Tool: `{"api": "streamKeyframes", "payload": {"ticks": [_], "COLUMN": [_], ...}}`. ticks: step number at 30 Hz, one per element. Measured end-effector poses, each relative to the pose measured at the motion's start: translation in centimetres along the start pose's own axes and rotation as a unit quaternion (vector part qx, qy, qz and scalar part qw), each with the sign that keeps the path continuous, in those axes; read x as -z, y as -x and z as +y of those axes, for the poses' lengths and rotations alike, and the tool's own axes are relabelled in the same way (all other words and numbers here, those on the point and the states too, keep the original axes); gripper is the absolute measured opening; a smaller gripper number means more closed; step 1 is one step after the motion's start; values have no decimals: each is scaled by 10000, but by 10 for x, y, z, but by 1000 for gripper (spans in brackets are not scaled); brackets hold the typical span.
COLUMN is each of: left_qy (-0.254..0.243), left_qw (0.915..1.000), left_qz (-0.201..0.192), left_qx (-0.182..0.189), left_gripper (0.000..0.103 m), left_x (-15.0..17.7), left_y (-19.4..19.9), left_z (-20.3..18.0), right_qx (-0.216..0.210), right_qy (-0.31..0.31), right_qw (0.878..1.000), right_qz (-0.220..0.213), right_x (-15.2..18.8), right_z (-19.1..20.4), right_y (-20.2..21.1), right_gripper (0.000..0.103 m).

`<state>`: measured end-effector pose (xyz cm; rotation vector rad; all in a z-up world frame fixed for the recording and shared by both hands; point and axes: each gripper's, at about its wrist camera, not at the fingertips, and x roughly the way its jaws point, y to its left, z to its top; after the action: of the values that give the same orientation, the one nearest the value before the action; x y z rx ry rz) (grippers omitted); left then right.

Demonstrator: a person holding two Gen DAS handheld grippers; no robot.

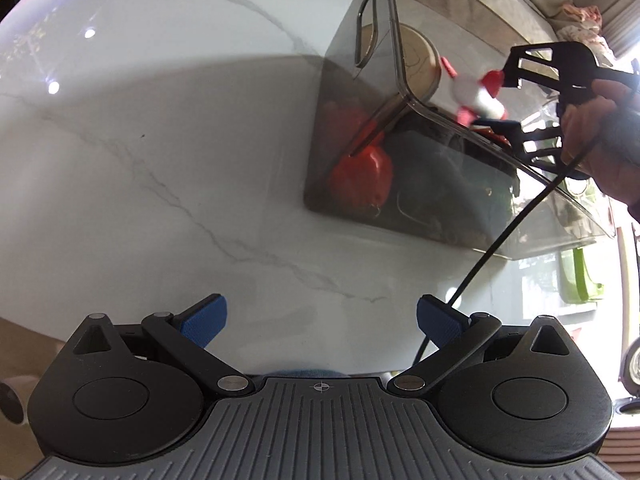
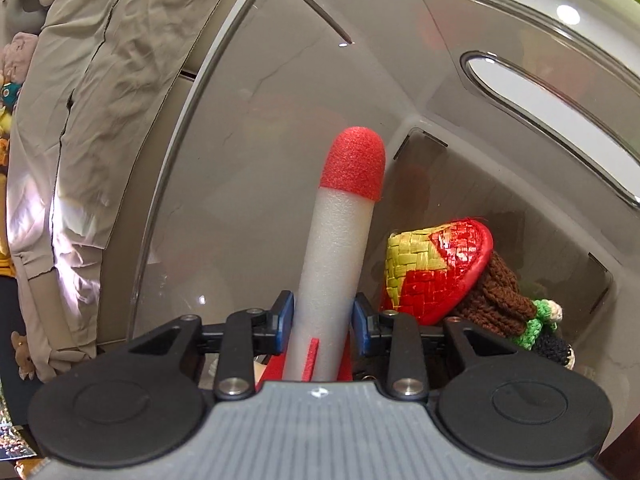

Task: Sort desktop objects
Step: 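Lift the foam rocket over the box rim, lower it inside, open right gripper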

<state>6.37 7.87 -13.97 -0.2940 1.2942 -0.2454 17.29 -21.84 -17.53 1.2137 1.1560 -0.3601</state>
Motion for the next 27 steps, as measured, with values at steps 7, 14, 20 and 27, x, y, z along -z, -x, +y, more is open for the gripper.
{"api": "streamKeyframes", "payload": {"ticks": [7,14,20,27], "left_qy": [166,-57,-198,-44], "left_qw": [9999,9999,9997,10000], "left_qz": [-31,22,29,45], "left_qx": [37,148,111,-72], "left_gripper": [103,103,103,103], "left_x": [-3,0,4,7], "left_y": [-1,-3,-1,5], "left_z": [5,-12,-22,-10], "right_qx": [-113,934,1936,2500], "right_qy": [701,3458,5216,5549], "right_qw": [9962,9319,8280,7887], "right_qz": [498,576,700,866], "right_x": [-2,17,46,52], "right_z": [-7,33,61,58], "right_y": [46,82,41,2], "right_gripper": [56,55,66,58]}}
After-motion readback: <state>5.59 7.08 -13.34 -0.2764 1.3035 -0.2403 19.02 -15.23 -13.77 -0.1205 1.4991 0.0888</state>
